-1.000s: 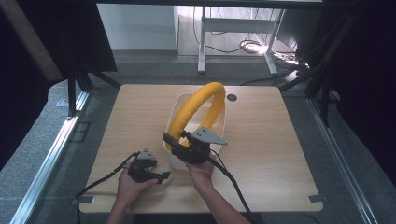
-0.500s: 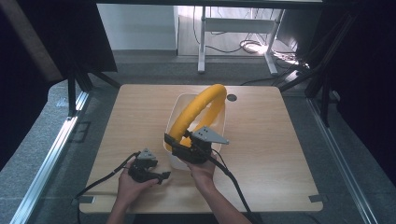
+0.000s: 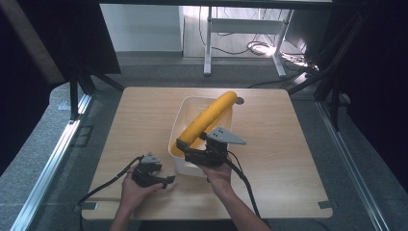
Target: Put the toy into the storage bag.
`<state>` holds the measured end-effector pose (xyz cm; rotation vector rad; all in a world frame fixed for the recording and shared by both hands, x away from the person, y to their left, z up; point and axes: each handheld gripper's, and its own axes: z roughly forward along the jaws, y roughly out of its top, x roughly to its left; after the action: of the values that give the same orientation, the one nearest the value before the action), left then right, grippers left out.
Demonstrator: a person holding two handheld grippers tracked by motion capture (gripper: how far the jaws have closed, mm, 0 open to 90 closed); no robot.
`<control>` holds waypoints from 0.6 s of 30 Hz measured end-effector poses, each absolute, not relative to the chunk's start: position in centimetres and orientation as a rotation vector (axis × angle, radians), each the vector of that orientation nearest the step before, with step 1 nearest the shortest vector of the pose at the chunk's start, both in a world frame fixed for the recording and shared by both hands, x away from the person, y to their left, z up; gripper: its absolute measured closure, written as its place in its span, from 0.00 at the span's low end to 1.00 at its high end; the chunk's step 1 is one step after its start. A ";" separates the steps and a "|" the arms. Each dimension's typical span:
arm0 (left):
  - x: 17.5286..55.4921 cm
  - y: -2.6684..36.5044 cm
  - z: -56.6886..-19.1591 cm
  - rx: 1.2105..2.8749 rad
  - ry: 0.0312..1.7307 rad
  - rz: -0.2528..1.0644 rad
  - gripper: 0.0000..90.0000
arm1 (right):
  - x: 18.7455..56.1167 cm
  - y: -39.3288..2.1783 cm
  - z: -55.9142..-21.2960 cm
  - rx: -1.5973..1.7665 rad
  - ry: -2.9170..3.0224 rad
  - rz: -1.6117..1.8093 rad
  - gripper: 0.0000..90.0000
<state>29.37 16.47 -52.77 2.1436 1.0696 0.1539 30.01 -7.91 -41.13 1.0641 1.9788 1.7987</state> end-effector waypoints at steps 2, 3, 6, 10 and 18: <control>29.3 16.5 -52.7 2.138 1.072 0.153 0.26 | 29.8 -8.2 -41.1 1.069 1.987 1.798 0.24; 29.3 16.5 -52.7 2.136 1.072 0.153 0.26 | 29.7 -8.3 -41.1 1.069 1.990 1.795 0.23; 29.3 16.6 -52.5 2.138 1.062 0.157 0.26 | 29.2 -9.0 -41.1 1.064 1.998 1.783 0.23; 29.2 16.7 -52.4 2.134 1.060 0.162 0.26 | 28.6 -10.2 -41.0 1.053 1.990 1.789 0.23; 29.1 16.7 -52.4 2.136 1.063 0.162 0.26 | 27.7 -12.9 -41.2 1.026 1.976 1.792 0.26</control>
<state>29.09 16.67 -52.42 2.1364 1.0628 0.1621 27.72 -12.89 -41.22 1.0256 1.9762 1.7921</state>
